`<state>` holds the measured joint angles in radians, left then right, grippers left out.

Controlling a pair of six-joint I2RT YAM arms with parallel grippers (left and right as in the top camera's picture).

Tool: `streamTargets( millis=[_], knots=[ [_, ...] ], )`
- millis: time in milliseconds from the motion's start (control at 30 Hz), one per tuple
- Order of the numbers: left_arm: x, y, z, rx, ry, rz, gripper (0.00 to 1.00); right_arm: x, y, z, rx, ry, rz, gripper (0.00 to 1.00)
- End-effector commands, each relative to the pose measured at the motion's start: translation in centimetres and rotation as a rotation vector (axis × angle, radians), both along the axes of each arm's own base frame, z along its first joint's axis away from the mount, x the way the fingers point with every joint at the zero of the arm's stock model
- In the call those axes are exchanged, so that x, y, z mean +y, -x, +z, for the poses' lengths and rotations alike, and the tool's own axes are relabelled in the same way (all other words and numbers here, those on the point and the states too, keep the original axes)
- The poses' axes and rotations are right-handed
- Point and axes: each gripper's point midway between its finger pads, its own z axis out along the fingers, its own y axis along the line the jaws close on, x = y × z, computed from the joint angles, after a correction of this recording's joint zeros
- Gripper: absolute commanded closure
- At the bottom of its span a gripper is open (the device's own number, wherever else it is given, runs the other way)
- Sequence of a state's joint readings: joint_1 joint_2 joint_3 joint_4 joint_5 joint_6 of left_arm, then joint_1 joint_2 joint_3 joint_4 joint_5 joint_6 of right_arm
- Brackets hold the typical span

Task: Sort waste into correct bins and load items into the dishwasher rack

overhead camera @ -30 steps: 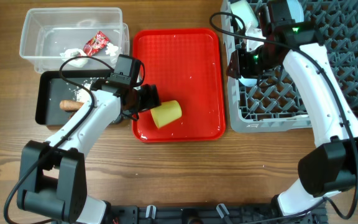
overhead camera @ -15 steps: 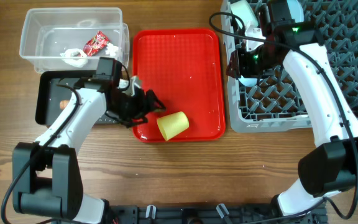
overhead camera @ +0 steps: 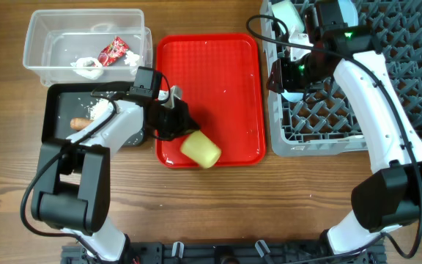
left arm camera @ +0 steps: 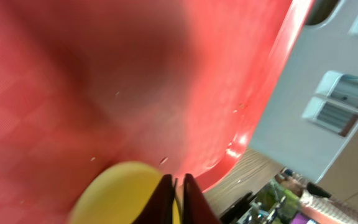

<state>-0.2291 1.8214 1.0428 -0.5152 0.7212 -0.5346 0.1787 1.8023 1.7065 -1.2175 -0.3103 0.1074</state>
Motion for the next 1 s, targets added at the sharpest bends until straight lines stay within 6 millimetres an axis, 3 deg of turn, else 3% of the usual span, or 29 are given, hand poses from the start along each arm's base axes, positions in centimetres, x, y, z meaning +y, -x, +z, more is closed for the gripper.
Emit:
streamTargets(
  millis=[0, 67, 133, 267, 400, 500, 533, 667, 767, 967],
  knots=[
    [-0.7, -0.5, 0.4, 0.005, 0.042, 0.022, 0.96, 0.2, -0.2, 1.2, -0.035, -0.014, -0.006, 0.48],
    [-2.1, -0.9, 2.1, -0.03, 0.156, -0.017, 0.96, 0.2, -0.2, 1.2, -0.034, -0.014, -0.006, 0.48],
    [-3.7, -1.2, 5.0, -0.087, 0.332, -0.084, 0.96, 1.2, 0.0, 1.6, -0.03, -0.074, 0.023, 0.49],
    [-1.6, -2.5, 5.9, -0.192, 0.357, -0.092, 0.96, 1.2, 0.0, 1.6, -0.039, -0.073, 0.04, 0.48],
    [2.1, -4.8, 6.6, -0.394, 0.255, -0.148, 0.45, 1.2, 0.1, 1.2, -0.032, -0.069, 0.046, 0.48],
    [7.0, -4.3, 5.5, -0.423, -0.082, -0.311, 0.34, 1.2, 0.3, 0.8, -0.023, -0.068, 0.046, 0.48],
    [7.4, -3.7, 5.4, -0.432, -0.117, -0.373, 0.33, 1.2, 0.2, 0.9, -0.028, -0.069, 0.046, 0.48],
    [7.0, -3.1, 4.0, -0.446, -0.113, -0.47, 0.32, 1.2, 0.1, 0.9, -0.029, -0.07, 0.044, 0.48],
    [5.5, -2.3, 2.1, -0.418, -0.094, -0.546, 0.32, 1.2, 0.2, 0.9, -0.027, -0.07, 0.044, 0.48],
    [0.2, 1.2, 1.3, -0.432, -0.037, -0.776, 0.33, 1.2, 0.2, 0.9, -0.027, -0.07, 0.044, 0.48]
  ],
)
